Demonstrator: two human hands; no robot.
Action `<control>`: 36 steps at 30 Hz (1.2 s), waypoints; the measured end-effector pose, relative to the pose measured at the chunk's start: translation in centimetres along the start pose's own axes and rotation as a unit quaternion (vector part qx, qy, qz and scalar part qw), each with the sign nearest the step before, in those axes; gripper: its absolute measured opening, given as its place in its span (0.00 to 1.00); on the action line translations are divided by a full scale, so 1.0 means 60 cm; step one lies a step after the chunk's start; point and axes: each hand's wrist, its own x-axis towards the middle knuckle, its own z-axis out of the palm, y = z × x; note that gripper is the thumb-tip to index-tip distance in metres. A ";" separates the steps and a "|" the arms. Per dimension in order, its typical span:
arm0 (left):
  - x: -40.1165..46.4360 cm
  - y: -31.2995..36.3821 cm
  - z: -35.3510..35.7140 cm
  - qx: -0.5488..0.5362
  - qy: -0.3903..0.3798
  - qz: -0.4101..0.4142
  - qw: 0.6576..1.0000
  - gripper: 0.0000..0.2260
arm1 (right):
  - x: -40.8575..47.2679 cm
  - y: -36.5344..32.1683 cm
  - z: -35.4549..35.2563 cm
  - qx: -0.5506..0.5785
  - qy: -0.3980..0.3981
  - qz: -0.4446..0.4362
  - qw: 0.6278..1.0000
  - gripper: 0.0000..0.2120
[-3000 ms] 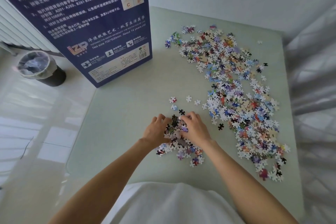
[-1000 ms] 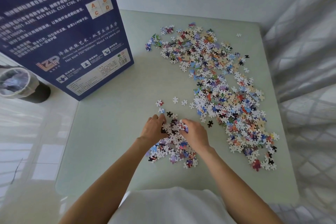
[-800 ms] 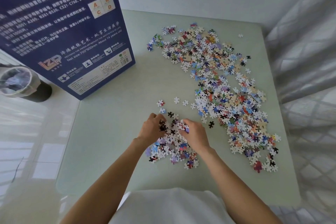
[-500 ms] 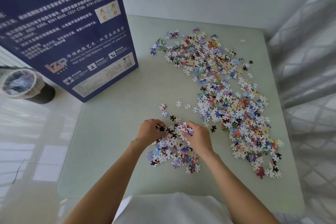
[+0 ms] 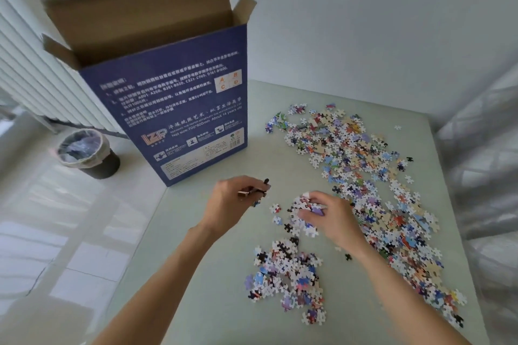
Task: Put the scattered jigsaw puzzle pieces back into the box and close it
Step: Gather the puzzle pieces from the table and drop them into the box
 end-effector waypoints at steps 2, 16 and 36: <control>0.037 0.044 -0.058 0.020 0.048 0.056 0.997 0.09 | 0.017 -0.044 -0.026 0.048 -0.007 -0.024 0.999 0.22; 0.252 0.118 -0.353 0.337 0.157 0.092 0.924 0.09 | 0.200 -0.385 -0.162 0.055 0.090 -0.320 0.942 0.15; 0.207 0.087 -0.356 0.295 0.169 0.078 0.937 0.07 | 0.352 -0.523 -0.039 -0.161 -0.121 -0.428 0.881 0.10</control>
